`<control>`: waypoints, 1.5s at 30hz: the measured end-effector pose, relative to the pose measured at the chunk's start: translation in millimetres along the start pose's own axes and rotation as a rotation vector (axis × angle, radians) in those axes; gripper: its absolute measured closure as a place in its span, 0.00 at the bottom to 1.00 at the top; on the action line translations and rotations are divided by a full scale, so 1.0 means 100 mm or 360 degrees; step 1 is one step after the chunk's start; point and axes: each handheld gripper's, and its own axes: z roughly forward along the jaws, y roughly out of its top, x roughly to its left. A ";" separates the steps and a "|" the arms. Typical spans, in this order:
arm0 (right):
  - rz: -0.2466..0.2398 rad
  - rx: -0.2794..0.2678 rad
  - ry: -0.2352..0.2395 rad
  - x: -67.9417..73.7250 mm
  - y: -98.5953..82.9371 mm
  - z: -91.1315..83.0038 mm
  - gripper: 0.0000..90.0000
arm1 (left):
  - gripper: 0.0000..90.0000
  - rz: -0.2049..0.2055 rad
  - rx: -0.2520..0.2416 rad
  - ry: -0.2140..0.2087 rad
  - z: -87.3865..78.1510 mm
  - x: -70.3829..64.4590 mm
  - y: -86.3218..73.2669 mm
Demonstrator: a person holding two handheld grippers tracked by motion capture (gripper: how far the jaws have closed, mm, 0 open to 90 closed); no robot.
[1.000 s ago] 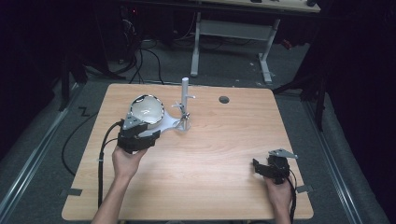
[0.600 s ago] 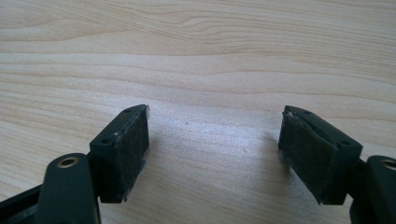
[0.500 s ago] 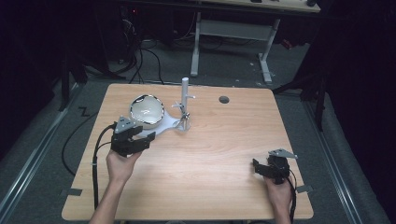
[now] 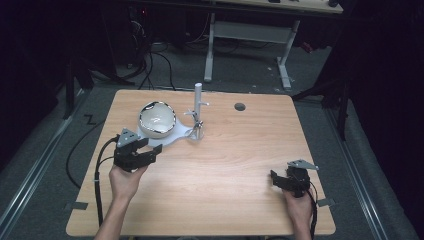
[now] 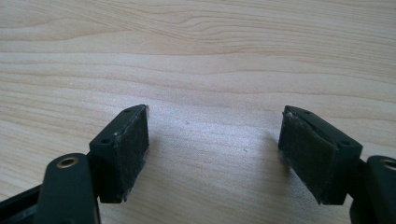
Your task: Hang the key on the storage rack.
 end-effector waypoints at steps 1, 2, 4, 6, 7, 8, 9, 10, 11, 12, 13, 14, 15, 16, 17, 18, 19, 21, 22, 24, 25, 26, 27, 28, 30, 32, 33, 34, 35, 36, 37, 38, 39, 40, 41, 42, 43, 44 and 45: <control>0.0000 0.0000 0.0000 0.00 0.00 0.00 0.27 | 0.46 -0.0005 -0.0002 0.0002 -0.01 0.01 0.00; 0.0000 0.0000 0.0000 0.00 0.00 0.00 0.27 | 0.46 -0.0014 -0.0010 0.0003 -0.02 0.01 -0.01; 0.0000 0.0000 0.0000 0.00 0.00 0.00 0.27 | 0.46 -0.0020 -0.0020 0.0008 -0.05 0.03 -0.02; 0.0000 0.0000 0.0000 0.00 0.00 0.00 0.27 | 0.46 -0.0025 -0.0023 0.0011 -0.07 0.04 -0.03; 0.0000 0.0000 0.0000 0.00 0.00 0.00 0.27 | 0.46 -0.0027 -0.0023 0.0012 -0.08 0.05 -0.03; 0.0000 0.0000 0.0000 0.00 0.00 0.00 0.27 | 0.46 -0.0022 -0.0020 0.0015 -0.09 0.05 -0.03; 0.0000 0.0000 0.0000 0.00 0.00 0.00 0.27 | 0.46 -0.0020 -0.0018 0.0018 -0.09 0.05 -0.04; 0.0000 0.0000 0.0000 0.00 0.00 0.00 0.27 | 0.46 -0.0016 -0.0016 0.0023 -0.10 0.06 -0.04; 0.0000 0.0000 0.0000 0.00 0.00 0.00 0.27 | 0.46 -0.0017 -0.0016 0.0025 -0.11 0.06 -0.05; 0.0000 0.0000 0.0000 0.00 0.00 0.00 0.27 | 0.46 -0.0020 -0.0018 0.0027 -0.11 0.07 -0.05; 0.0000 0.0000 0.0000 0.00 0.00 0.00 0.27 | 0.46 -0.0025 -0.0020 0.0026 -0.13 0.07 -0.07; 0.0000 0.0000 0.0000 0.00 0.00 0.00 0.27 | 0.46 -0.0026 -0.0021 0.0030 -0.13 0.07 -0.07; 0.0000 0.0000 0.0000 0.00 0.00 0.00 0.27 | 0.46 -0.0031 -0.0023 0.0032 -0.14 0.08 -0.09; 0.0000 0.0000 0.0000 0.00 0.00 0.00 0.27 | 0.46 -0.0036 -0.0024 0.0033 -0.15 0.08 -0.10; 0.0000 0.0000 0.0000 0.00 0.00 0.00 0.27 | 0.46 -0.0039 -0.0022 0.0033 -0.15 0.09 -0.11; 0.0000 0.0000 0.0000 0.00 0.00 0.00 0.27 | 0.46 -0.0038 -0.0019 0.0038 -0.15 0.10 -0.12; 0.0000 0.0000 0.0000 0.00 0.00 0.00 0.27 | 0.46 -0.0039 -0.0018 0.0041 -0.16 0.10 -0.13; 0.0000 0.0000 0.0000 0.00 0.00 0.00 0.27 | 0.46 -0.0048 -0.0020 0.0042 -0.17 0.11 -0.14; 0.0000 0.0000 0.0000 0.00 0.00 0.00 0.27 | 0.46 -0.0053 -0.0022 0.0042 -0.18 0.11 -0.15; 0.0000 0.0000 0.0000 0.00 0.00 0.00 0.27 | 0.46 -0.0054 -0.0022 0.0042 -0.19 0.12 -0.16; 0.0000 0.0000 0.0000 0.00 0.00 0.00 0.27 | 0.47 -0.0053 -0.0021 0.0042 -0.19 0.12 -0.17; 0.0000 0.0000 0.0000 0.00 0.00 0.00 0.27 | 0.47 -0.0055 -0.0018 0.0042 -0.19 0.12 -0.18; 0.0000 0.0000 0.0000 0.00 0.00 0.00 0.27 | 0.47 -0.0055 -0.0016 0.0042 -0.19 0.12 -0.18; 0.0000 0.0000 0.0000 0.00 0.00 0.00 0.27 | 0.47 -0.0051 -0.0012 0.0043 -0.19 0.13 -0.19; 0.0001 0.0000 0.0000 0.00 0.00 0.00 0.27 | 0.47 -0.0049 -0.0006 0.0047 -0.20 0.13 -0.20; 0.0001 0.0000 0.0000 0.00 0.00 0.00 0.27 | 0.47 -0.0061 -0.0007 0.0047 -0.21 0.14 -0.22; 0.0000 0.0000 0.0000 0.00 0.00 0.00 0.27 | 0.47 -0.0062 -0.0006 0.0047 -0.21 0.14 -0.22; 0.0000 0.0000 0.0000 0.00 0.00 0.00 0.27 | 0.47 -0.0061 -0.0005 0.0051 -0.21 0.14 -0.23; 0.0000 0.0000 0.0000 0.00 0.00 0.00 0.27 | 0.47 -0.0058 -0.0002 0.0053 -0.21 0.14 -0.24; 0.0000 0.0000 0.0000 0.00 0.00 0.00 0.27 | 0.47 -0.0059 0.0001 0.0052 -0.21 0.14 -0.25; 0.0001 0.0000 0.0000 0.00 0.00 0.00 0.27 | 0.47 -0.0063 0.0002 0.0050 -0.21 0.15 -0.26; 0.0000 0.0000 0.0000 0.00 0.00 0.00 0.27 | 0.48 -0.0062 0.0003 0.0046 -0.21 0.15 -0.27; 0.0000 0.0000 -0.0001 0.00 0.00 0.00 0.27 | 0.48 -0.0062 0.0000 0.0043 -0.20 0.15 -0.28; 0.0001 0.0000 -0.0001 0.00 0.00 0.00 0.27 | 0.48 -0.0062 0.0002 0.0042 -0.20 0.15 -0.29; 0.0000 0.0000 -0.0001 0.00 0.00 0.00 0.27 | 0.49 -0.0068 0.0003 0.0041 -0.20 0.15 -0.30; 0.0001 0.0000 -0.0001 0.00 0.00 0.00 0.27 | 0.49 -0.0072 0.0003 0.0039 -0.20 0.16 -0.31; 0.0001 0.0000 -0.0001 0.00 0.00 0.00 0.27 | 0.49 -0.0075 0.0004 0.0039 -0.21 0.16 -0.32; 0.0000 0.0000 -0.0001 0.00 0.00 0.00 0.27 | 0.49 -0.0076 0.0006 0.0042 -0.21 0.16 -0.33; 0.0001 0.0000 -0.0001 0.00 0.00 0.00 0.27 | 0.49 -0.0079 0.0008 0.0042 -0.21 0.16 -0.34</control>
